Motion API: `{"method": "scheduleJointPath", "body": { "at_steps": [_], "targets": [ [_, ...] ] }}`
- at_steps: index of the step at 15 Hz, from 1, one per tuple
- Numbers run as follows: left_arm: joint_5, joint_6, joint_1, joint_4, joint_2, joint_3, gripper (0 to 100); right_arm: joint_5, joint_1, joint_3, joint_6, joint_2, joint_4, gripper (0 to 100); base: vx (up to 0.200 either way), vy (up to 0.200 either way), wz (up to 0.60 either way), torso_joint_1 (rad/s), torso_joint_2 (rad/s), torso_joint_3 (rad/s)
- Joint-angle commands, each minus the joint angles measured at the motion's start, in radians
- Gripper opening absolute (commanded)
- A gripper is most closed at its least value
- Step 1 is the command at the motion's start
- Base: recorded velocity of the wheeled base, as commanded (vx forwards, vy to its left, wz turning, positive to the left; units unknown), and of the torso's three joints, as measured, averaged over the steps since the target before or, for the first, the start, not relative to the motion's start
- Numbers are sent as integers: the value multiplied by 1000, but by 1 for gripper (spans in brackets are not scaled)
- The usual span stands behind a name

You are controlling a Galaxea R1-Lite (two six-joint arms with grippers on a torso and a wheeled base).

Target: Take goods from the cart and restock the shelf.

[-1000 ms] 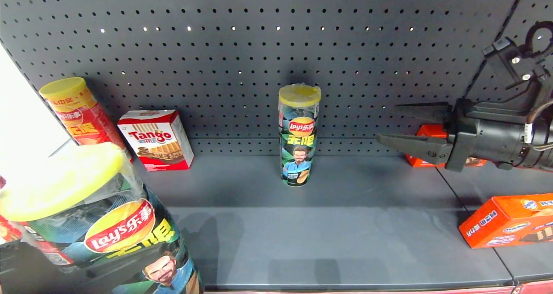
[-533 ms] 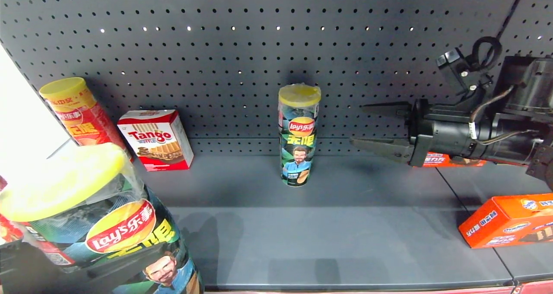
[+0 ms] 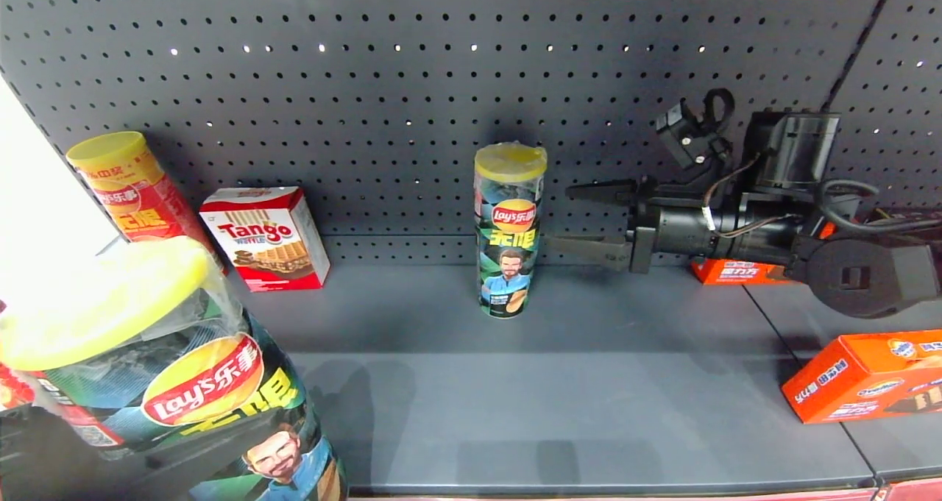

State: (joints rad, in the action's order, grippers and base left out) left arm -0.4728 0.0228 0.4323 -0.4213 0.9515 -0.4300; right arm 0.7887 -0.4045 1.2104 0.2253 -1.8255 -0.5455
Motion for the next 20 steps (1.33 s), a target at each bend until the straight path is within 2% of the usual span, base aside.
{"method": "scheduleJointPath", "body": {
  "at_steps": [1, 9, 20],
  "targets": [
    [0, 0, 0, -4, 12, 2, 0, 0, -14, 37, 2, -63, -1, 100, 0, 0, 0, 0, 0, 0],
    [5, 0, -3, -7, 13, 2, 0, 3, -43, 58, 2, -150, -24, 100, 0, 0, 0, 0, 0, 0],
    [10, 0, -6, -7, 9, 13, 0, 12, -80, 201, -1, -302, -56, 100, 0, 0, 0, 0, 0, 0]
  ]
}}
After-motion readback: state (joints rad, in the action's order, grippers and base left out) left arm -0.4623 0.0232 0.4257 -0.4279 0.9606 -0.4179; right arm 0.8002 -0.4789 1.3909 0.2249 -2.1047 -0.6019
